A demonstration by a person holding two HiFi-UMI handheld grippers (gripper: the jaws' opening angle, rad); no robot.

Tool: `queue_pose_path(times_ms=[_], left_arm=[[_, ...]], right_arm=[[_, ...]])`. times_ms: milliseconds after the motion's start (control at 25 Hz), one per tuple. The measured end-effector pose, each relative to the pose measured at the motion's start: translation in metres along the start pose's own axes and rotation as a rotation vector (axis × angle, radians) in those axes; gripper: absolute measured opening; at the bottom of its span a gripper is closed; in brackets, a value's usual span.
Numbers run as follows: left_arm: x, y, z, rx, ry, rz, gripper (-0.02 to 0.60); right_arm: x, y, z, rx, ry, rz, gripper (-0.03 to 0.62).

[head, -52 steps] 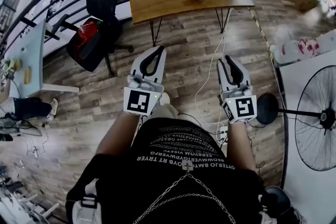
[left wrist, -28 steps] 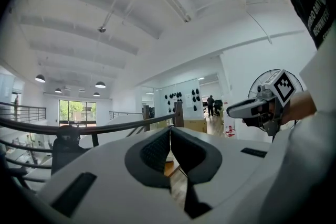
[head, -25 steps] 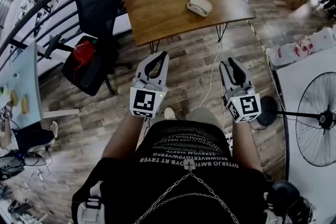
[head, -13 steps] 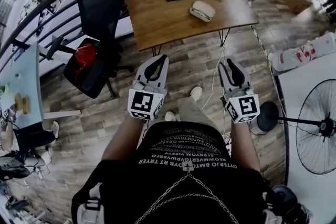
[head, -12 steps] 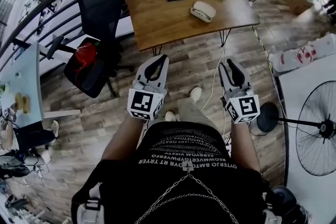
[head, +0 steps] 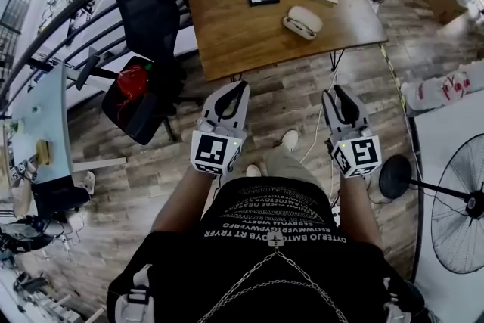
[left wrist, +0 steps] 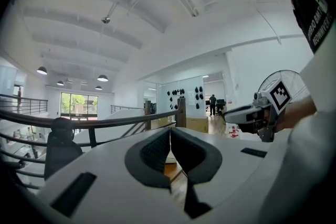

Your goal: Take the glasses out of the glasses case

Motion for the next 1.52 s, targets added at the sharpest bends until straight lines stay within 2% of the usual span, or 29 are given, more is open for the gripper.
queue_pose_path(times_ms=[480,640,800,1200,1520], left_arm=[[-0.089,0.009,0.0,-0.002,0.026,0.006,0.029],[-0.111,0.015,-0.004,0.008,0.029,-0.014,0.029],[-0.137,0.017,-0.013,0.0,0.03,-0.026,0.029],[-0.201,0.001,-0.023,-0.013,0.049,-0.005,0.029],[-0.248,-0.015,-0.037,-0.022,0.042,-0.03,0.029]], right_arm=[[-0.054,-0.061,0.002,-0.002,0.019,-0.05,0.103],[-0.073,-0.079,0.005,-0.008,0.056,-0.061,0.103],[-0.088,-0.099,0.002,-0.018,0.048,-0.08,0.103],[-0.111,-0.151,0.0,-0.036,0.048,-0.119,0.101],[-0.115,-0.208,-0.01,-0.026,0.001,-0.122,0.101]])
Point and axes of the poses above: the fingertips, and each gripper's own axes: x backward along the fingers, y to its left, z out of its underside, the point moved 4 cm from there along x, backward along the fingers, and after that the axes turned 4 degrees about -z, right-handed, at the moved point
